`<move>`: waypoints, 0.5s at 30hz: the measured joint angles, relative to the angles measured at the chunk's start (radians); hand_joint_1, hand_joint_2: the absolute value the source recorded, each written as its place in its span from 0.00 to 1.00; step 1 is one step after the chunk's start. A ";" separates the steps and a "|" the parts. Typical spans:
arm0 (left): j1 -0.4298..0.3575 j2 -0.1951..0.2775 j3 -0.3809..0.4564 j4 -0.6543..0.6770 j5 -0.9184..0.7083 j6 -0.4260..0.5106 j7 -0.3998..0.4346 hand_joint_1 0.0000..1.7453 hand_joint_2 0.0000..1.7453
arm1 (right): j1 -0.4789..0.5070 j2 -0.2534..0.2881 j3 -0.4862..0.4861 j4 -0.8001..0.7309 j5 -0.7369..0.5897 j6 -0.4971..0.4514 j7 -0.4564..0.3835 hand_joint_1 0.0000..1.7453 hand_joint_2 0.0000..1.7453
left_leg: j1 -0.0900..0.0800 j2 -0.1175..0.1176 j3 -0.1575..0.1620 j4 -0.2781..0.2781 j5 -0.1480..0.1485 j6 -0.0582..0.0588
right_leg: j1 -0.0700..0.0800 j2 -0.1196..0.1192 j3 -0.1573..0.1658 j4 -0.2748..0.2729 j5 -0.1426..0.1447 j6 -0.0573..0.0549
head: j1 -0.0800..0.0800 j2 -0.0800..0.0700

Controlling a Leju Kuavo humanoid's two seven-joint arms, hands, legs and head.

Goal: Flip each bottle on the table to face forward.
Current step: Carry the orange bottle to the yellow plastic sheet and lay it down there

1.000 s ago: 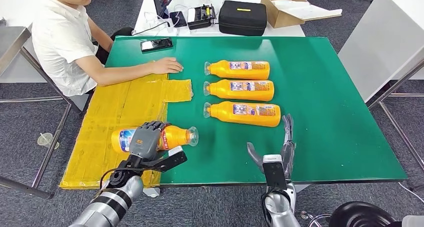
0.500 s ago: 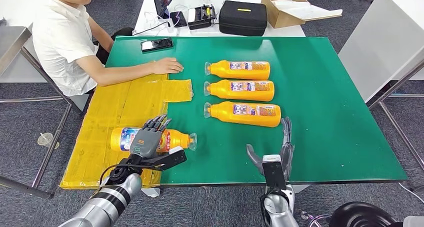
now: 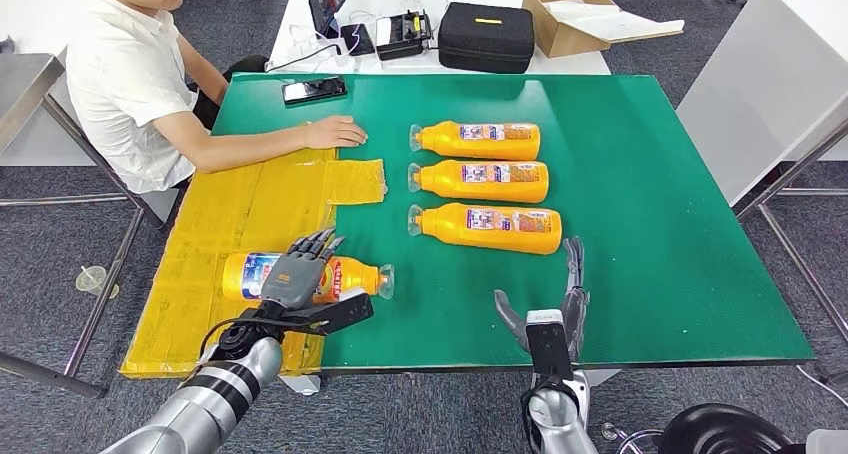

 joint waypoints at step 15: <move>0.126 -0.031 -0.006 -0.294 0.195 0.138 -0.190 0.00 1.00 | 0.002 -0.012 -0.003 0.008 -0.019 -0.030 0.000 0.00 1.00 | 0.000 0.000 -0.003 0.000 0.000 0.000 | 0.000 0.000 -0.004 0.000 0.000 0.000 | 0.000 0.000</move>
